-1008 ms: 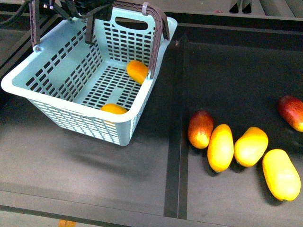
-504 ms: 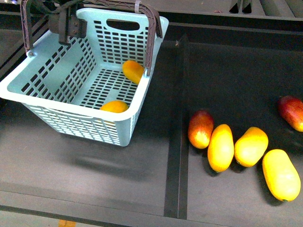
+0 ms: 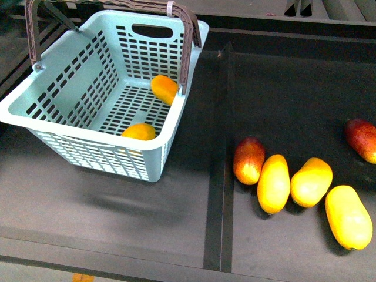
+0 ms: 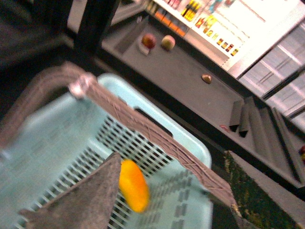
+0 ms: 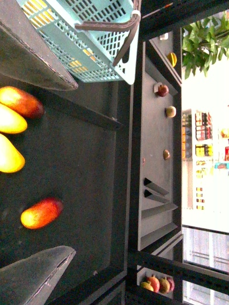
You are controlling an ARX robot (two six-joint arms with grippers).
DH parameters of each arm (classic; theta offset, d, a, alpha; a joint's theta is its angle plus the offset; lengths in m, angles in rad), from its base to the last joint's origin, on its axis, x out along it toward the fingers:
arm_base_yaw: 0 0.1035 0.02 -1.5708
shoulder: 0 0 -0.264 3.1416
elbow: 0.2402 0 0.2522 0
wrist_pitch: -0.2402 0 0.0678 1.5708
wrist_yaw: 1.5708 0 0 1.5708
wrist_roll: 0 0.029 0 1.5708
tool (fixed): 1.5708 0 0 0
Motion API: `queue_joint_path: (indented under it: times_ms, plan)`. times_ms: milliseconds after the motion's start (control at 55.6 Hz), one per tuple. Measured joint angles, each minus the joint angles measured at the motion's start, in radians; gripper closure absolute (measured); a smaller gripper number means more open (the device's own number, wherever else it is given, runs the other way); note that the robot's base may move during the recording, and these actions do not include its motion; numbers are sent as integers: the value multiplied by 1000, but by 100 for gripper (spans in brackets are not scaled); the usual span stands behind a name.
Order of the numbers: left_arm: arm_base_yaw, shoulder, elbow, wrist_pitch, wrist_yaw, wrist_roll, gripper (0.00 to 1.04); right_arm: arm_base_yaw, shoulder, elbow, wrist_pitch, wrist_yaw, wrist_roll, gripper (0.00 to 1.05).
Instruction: Pick lemon and mango into basket
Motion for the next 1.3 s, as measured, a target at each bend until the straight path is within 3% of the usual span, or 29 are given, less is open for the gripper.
queue_joint_path:
  times_ms: [126, 234, 306, 450, 612, 648, 720, 1296]
  plan:
    - [56, -162, -174, 137, 33, 359, 69, 0, 0, 0, 0, 0, 0, 9]
    - [86, -251, -313, 150, 74, 453, 92, 0, 0, 0, 0, 0, 0, 9]
    - [99, -286, -375, 171, 92, 468, 102, 0, 0, 0, 0, 0, 0, 9]
    - [136, -383, -502, 201, 121, 487, 102, 0, 0, 0, 0, 0, 0, 9]
    - [169, -574, -608, 119, 156, 491, 102, 0, 0, 0, 0, 0, 0, 9]
    - [200, -624, -630, 89, 207, 492, 102, 0, 0, 0, 0, 0, 0, 9]
    - [241, -714, -660, 30, 219, 494, 102, 0, 0, 0, 0, 0, 0, 9]
    - [242, -1224, -731, -393, 227, 495, 102, 0, 0, 0, 0, 0, 0, 9]
